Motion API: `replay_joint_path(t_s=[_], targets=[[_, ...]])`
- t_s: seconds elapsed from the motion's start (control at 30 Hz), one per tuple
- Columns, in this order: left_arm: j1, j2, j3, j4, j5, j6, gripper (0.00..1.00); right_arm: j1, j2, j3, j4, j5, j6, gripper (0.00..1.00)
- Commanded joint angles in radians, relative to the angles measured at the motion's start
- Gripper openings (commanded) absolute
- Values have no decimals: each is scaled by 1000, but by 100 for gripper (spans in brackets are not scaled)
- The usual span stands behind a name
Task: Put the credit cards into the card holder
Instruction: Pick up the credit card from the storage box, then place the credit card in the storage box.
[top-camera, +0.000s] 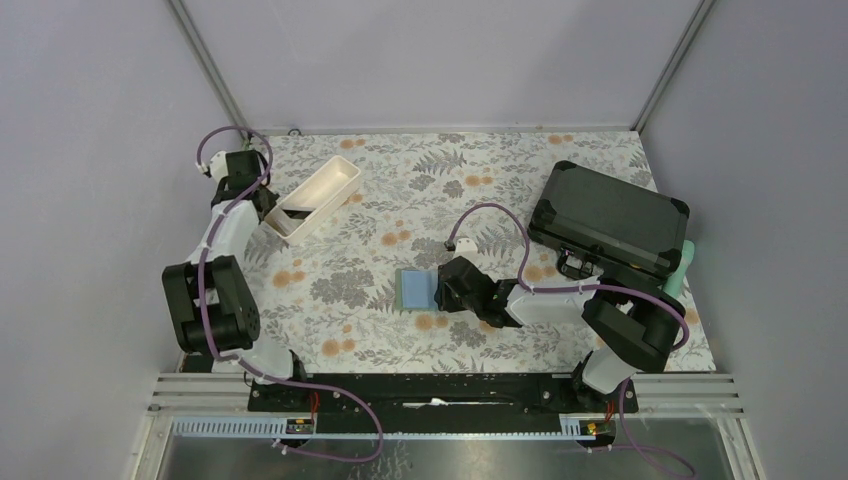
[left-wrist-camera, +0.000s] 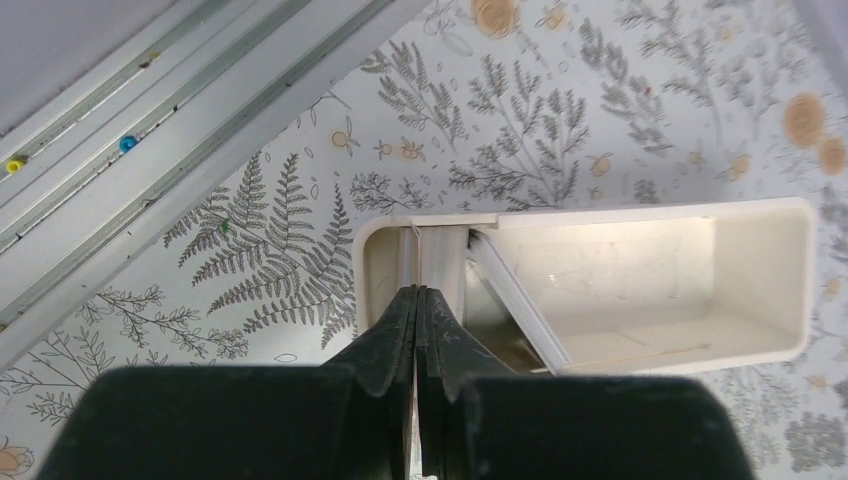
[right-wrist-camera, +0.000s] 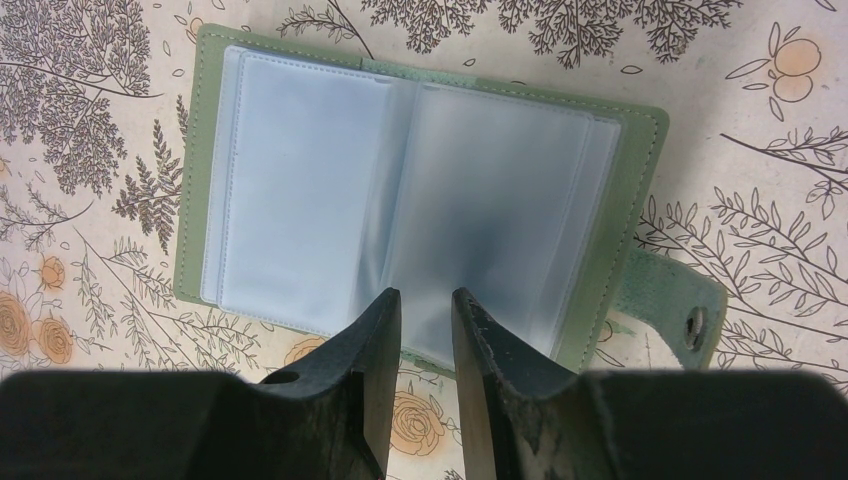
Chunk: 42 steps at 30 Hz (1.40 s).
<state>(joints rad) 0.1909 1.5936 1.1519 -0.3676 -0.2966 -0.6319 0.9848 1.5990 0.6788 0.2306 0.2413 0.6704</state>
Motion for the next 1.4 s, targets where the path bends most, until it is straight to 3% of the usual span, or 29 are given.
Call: replay_joint_path(t_s=[0.0,0.43,0.77,1.1,1.37], targets=[[7,-97,0,36,-1,5,0,-6,6,4,-68,-19,-1,33],[6,-219,-46,28,66,-3,0,-6,-28,17,-80,-19,-4,34],[5,-421,-179,144,247,-6,0,-6,-110,20,-95,-30,-5,38],[-15,-565,-308,269,542,-58,0,-15,-317,49,-171,39,-46,58],[-149,-623,-355,308,758,-84,0,-150,-437,30,-79,-227,-24,69]])
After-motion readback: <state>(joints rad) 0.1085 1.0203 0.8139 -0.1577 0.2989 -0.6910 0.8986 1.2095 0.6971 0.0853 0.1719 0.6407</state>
